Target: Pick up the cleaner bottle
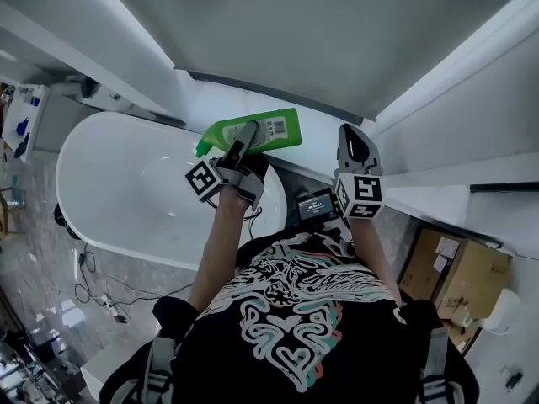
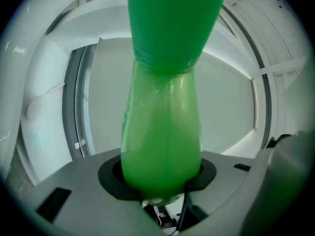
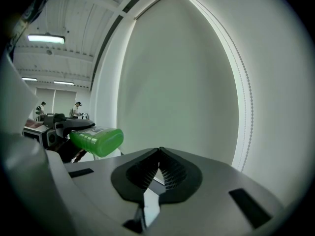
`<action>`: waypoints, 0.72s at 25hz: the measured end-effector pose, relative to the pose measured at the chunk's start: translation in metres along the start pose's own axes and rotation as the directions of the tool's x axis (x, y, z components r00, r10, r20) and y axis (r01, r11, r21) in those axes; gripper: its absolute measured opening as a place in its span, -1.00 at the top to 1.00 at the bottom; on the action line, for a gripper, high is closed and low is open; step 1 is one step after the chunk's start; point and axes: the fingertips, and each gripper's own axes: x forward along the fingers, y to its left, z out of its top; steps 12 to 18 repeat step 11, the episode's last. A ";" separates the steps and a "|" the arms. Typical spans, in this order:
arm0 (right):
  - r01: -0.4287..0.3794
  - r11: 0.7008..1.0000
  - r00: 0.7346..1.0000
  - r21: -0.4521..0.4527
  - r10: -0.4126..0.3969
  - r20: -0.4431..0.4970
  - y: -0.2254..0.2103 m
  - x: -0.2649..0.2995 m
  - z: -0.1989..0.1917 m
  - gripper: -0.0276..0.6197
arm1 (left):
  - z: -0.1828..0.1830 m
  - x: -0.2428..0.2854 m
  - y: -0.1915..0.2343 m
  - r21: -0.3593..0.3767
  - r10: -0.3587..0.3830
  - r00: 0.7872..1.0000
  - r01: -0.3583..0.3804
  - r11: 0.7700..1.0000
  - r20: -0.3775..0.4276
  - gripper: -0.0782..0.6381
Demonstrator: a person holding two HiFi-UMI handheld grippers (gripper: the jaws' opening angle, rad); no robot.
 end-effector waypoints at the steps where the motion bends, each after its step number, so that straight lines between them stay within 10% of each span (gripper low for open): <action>1: -0.002 1.000 1.000 0.001 0.002 -0.001 0.001 0.000 -0.001 0.83 | 0.000 0.000 -0.001 0.003 -0.001 1.000 0.001 1.000 -0.003 0.23; 18: -0.008 1.000 1.000 -0.007 0.008 -0.009 -0.001 0.005 -0.001 0.83 | 0.004 0.003 0.003 0.010 0.004 1.000 -0.004 1.000 0.007 0.23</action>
